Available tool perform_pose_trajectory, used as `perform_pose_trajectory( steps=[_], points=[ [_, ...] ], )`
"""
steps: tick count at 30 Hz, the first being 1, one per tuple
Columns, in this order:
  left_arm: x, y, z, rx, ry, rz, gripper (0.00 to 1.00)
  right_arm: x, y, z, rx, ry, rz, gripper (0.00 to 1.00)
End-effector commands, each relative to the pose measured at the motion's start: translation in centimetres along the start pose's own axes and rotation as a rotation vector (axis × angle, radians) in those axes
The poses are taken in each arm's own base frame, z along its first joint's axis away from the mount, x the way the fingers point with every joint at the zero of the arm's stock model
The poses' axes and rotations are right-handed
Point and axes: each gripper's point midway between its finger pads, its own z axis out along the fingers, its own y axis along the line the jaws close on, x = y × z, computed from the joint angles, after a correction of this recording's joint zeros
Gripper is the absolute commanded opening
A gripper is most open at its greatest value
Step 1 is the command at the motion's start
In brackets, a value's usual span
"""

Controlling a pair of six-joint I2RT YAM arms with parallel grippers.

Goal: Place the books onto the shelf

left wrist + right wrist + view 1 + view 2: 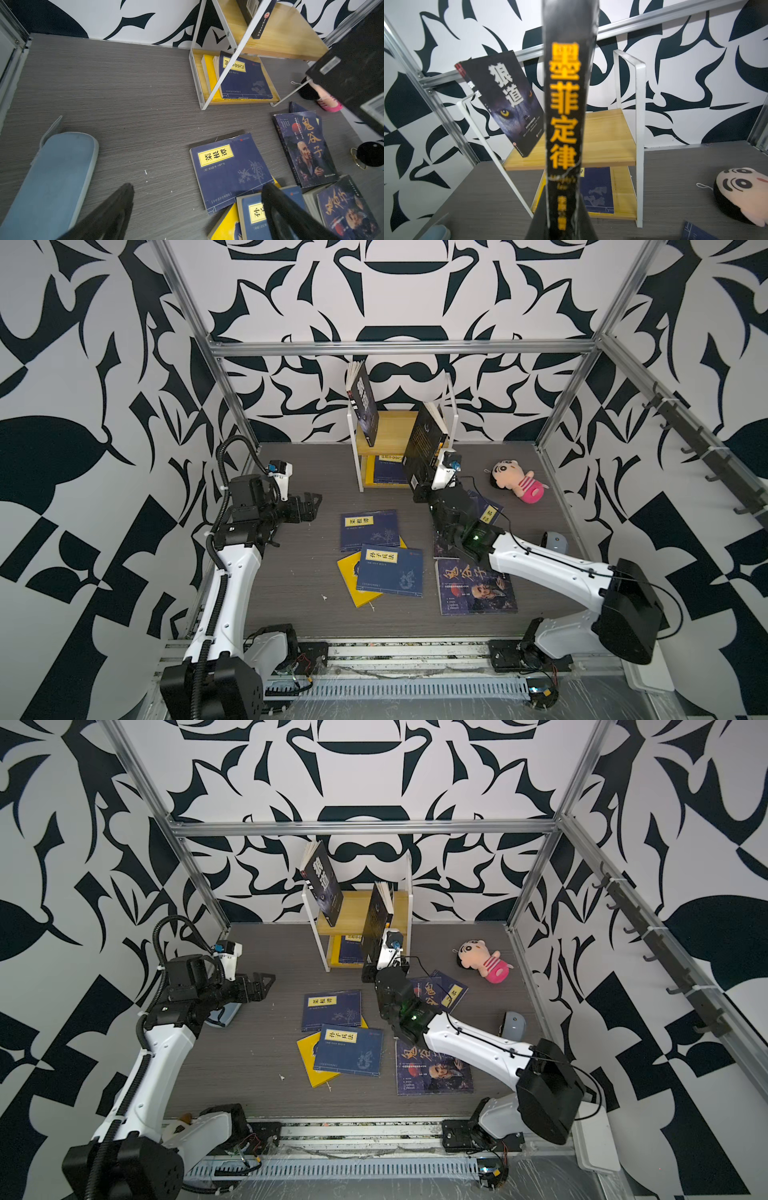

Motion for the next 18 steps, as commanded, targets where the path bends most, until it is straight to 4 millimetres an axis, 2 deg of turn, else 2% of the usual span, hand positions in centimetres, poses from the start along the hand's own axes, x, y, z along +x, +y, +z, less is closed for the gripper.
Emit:
perform_pose_trajectory(
  steps=[1, 4, 9, 14, 18],
  points=[
    [0.7, 0.3, 0.0, -0.038, 0.021, 0.067, 1.00, -8.0, 2.0, 0.7, -0.048, -0.223, 0.178, 0.00],
    [0.7, 0.3, -0.1, -0.043, 0.020, 0.076, 1.00, -9.5, 3.2, 2.3, -0.059, -0.265, 0.160, 0.00],
    [0.8, -0.1, -0.2, -0.032, 0.020, 0.083, 0.99, -10.9, 4.7, 4.7, -0.020, -0.325, 0.086, 0.00],
    [1.1, -0.6, 0.3, -0.003, 0.027, 0.082, 0.99, -11.0, 6.0, 7.1, 0.031, -0.380, -0.038, 0.00],
    [1.2, -1.0, 0.4, 0.019, 0.025, 0.078, 0.99, -10.3, 6.7, 9.0, 0.042, -0.383, -0.067, 0.00]
  ],
)
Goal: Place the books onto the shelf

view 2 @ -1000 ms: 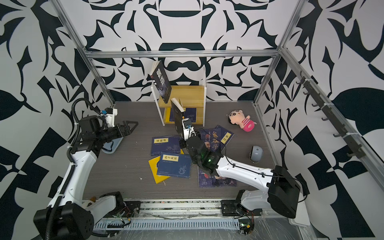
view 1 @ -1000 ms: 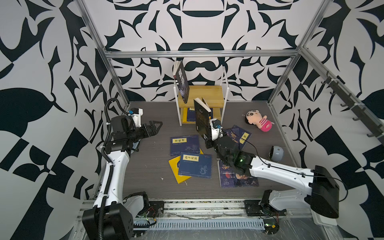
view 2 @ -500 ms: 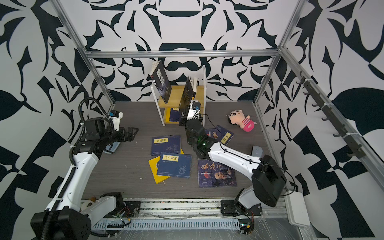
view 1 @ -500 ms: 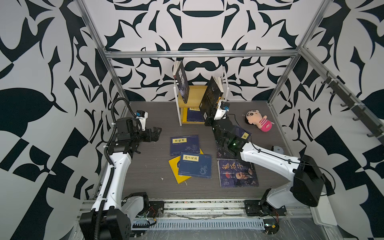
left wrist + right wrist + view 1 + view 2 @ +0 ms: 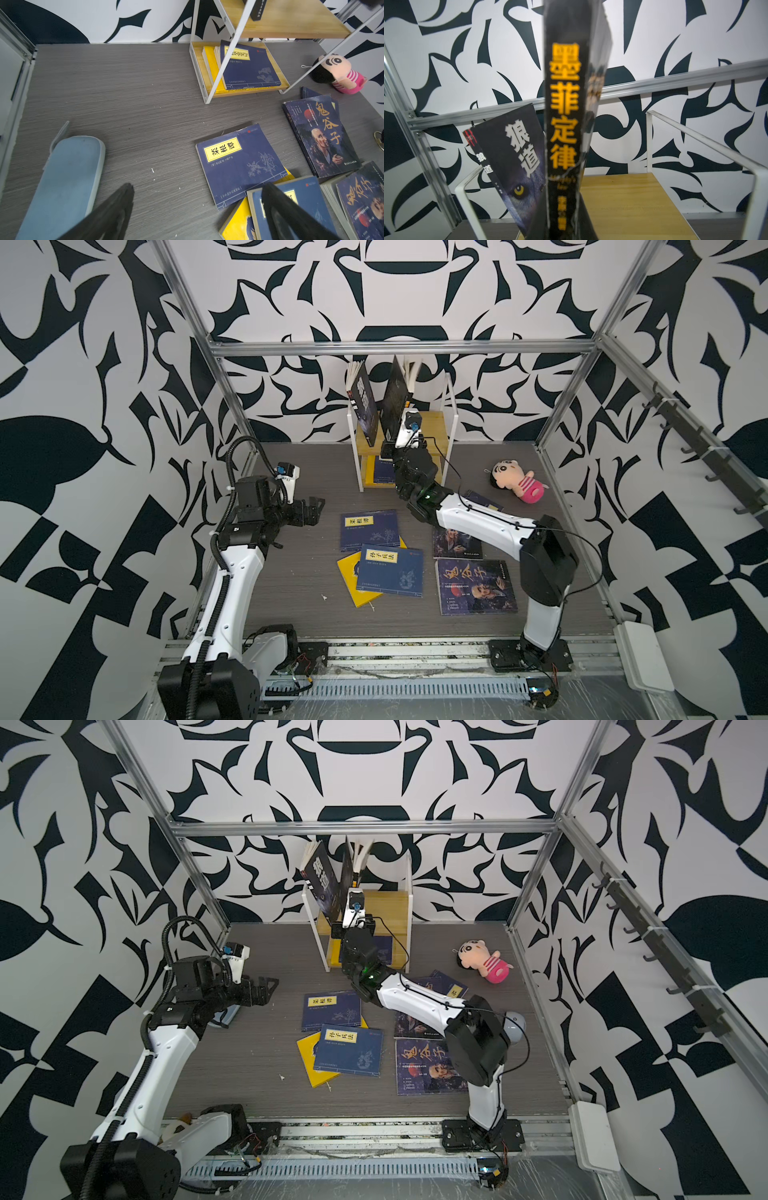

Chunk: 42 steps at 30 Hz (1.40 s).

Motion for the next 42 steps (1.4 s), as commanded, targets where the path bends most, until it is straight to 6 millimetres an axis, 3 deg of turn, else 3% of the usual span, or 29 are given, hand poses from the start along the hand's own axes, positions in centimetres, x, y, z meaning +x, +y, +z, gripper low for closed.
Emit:
perform_pose_trajectory(
  steps=[1, 9, 18, 38, 42],
  points=[
    [0.2, -0.8, -0.1, 0.032, -0.004, 0.006, 0.99, -6.4, -0.5, 0.9, 0.030, -0.166, 0.055, 0.00],
    [0.2, -0.8, -0.3, 0.024, -0.006, 0.016, 0.99, -3.7, -0.3, 4.1, 0.054, -0.146, 0.036, 0.00],
    [0.2, -1.4, -0.2, 0.038, -0.004, 0.037, 0.99, -1.0, 0.6, 6.4, 0.041, -0.102, 0.011, 0.00],
    [0.1, -1.3, -0.2, 0.028, -0.003, 0.043, 0.99, 1.9, 2.2, 6.5, -0.028, -0.013, 0.021, 0.00],
    [0.1, -1.5, -0.2, 0.036, -0.004, 0.043, 1.00, 2.7, 2.5, 6.5, -0.045, 0.017, -0.003, 0.06]
  ],
)
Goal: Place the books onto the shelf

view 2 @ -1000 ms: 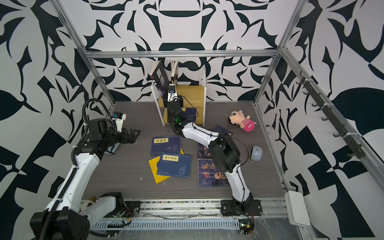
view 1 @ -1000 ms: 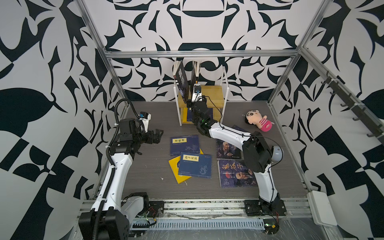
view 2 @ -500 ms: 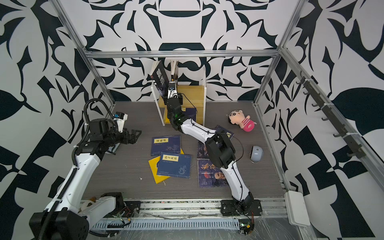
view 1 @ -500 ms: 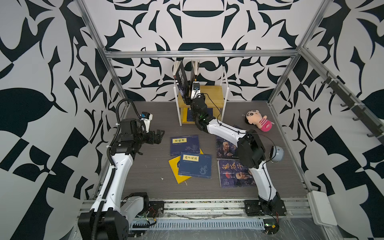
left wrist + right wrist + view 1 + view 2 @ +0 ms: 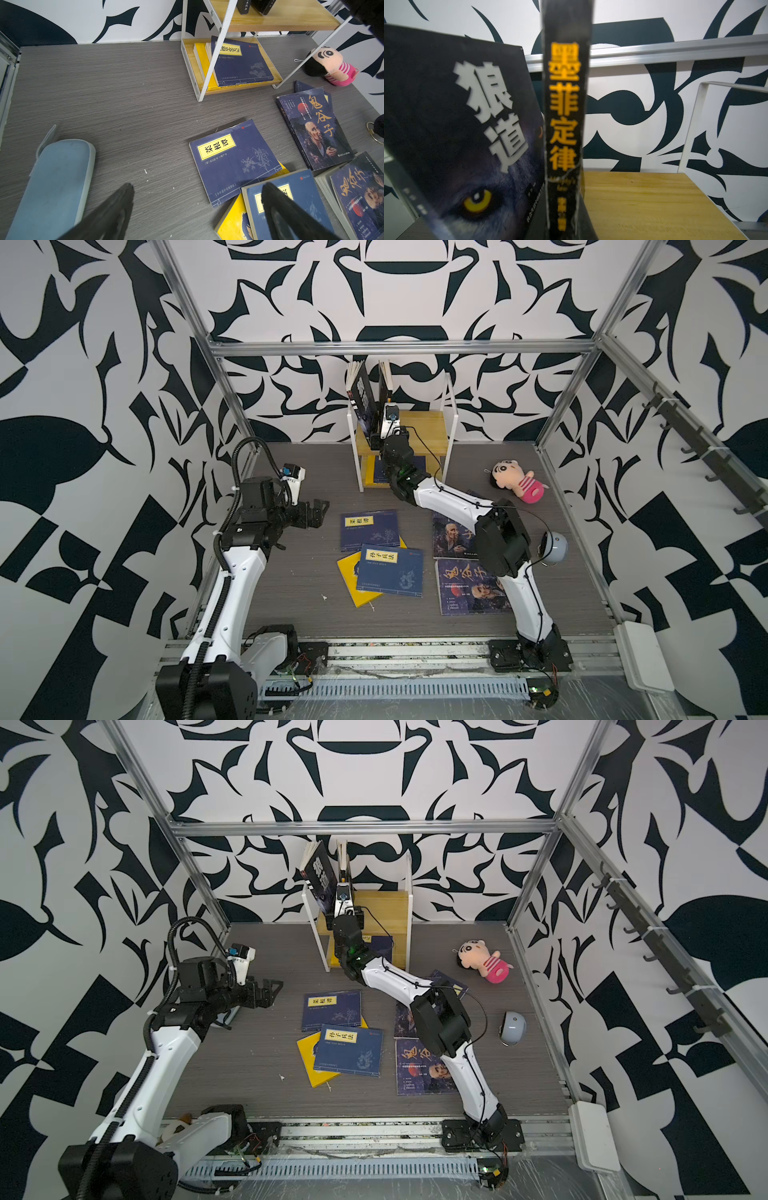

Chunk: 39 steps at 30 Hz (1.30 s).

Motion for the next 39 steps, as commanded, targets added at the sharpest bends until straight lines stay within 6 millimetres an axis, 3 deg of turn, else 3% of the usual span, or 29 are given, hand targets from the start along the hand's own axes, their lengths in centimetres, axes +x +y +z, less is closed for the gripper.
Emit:
perform_pose_trajectory(
  steps=[1, 18, 28, 39],
  points=[
    [0.1, -0.4, -0.3, 0.010, -0.006, 0.016, 0.99, -5.0, 0.5, -0.8, -0.033, -0.063, 0.062, 0.07],
    [0.2, -0.2, -0.2, 0.000, -0.003, 0.016, 0.99, -4.4, 0.5, -2.1, -0.087, -0.028, -0.007, 0.23],
    [0.2, -0.2, -0.2, -0.003, -0.001, 0.016, 0.99, -4.9, 1.9, -2.0, -0.145, -0.022, -0.056, 0.26],
    [0.1, -0.1, -0.3, -0.007, -0.005, 0.021, 0.99, -5.7, 3.7, -3.1, -0.265, -0.020, -0.106, 0.39]
  ],
)
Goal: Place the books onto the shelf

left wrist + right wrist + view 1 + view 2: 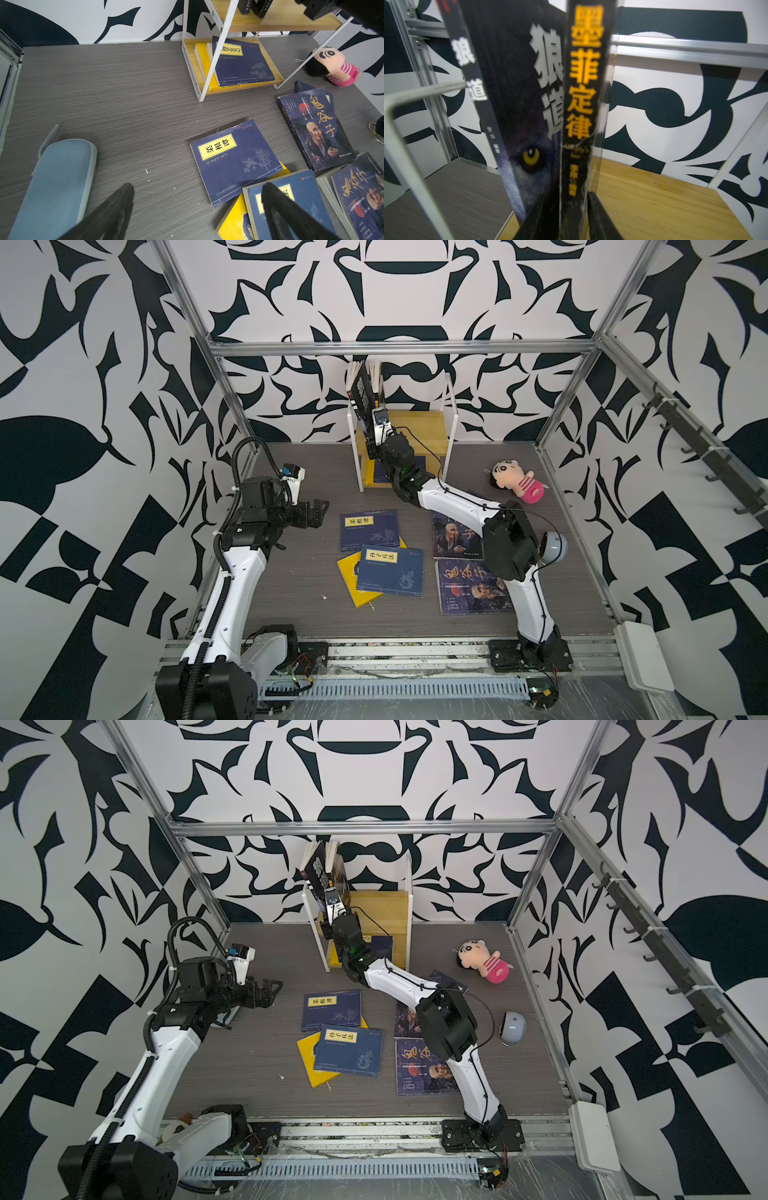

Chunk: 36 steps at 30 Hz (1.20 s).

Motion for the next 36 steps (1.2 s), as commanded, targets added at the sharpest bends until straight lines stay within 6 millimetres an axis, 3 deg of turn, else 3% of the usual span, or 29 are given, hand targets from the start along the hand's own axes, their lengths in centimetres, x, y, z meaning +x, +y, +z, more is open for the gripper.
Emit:
perform_pose_trajectory(
  steps=[1, 10, 16, 19, 22, 27, 29, 32, 36],
  points=[
    [0.2, -0.2, -0.3, -0.001, -0.004, 0.018, 1.00, -7.0, 0.2, -2.2, -0.060, -0.121, 0.029, 0.40],
    [0.2, -0.1, -0.3, -0.005, -0.005, 0.017, 0.99, -6.8, 1.9, -5.7, -0.192, -0.097, -0.031, 0.47],
    [0.2, -0.2, -0.3, 0.002, -0.004, 0.012, 0.99, -5.6, -0.1, -8.8, -0.173, -0.047, -0.035, 0.49],
    [0.2, -0.1, -0.2, 0.006, -0.004, 0.006, 1.00, -4.9, -0.8, -9.5, -0.154, -0.022, -0.045, 0.44],
    [0.2, -0.2, -0.3, 0.006, -0.006, 0.003, 0.99, -3.7, -1.5, -9.3, -0.135, 0.020, -0.048, 0.38],
    [0.1, -0.2, -0.4, 0.006, -0.010, 0.003, 1.00, -1.5, -3.7, -7.3, -0.056, 0.115, 0.052, 0.18],
    [0.1, -0.2, -0.5, 0.007, -0.013, 0.003, 1.00, -0.8, -3.8, -6.6, -0.048, 0.132, 0.054, 0.15],
    [-0.1, -0.3, -0.6, 0.009, -0.016, -0.003, 1.00, 0.3, -3.7, -5.1, -0.048, 0.161, 0.049, 0.15],
    [-0.2, -0.6, -0.8, 0.020, -0.018, -0.016, 0.99, 1.0, -3.0, -3.4, -0.081, 0.185, 0.049, 0.25]
  ],
)
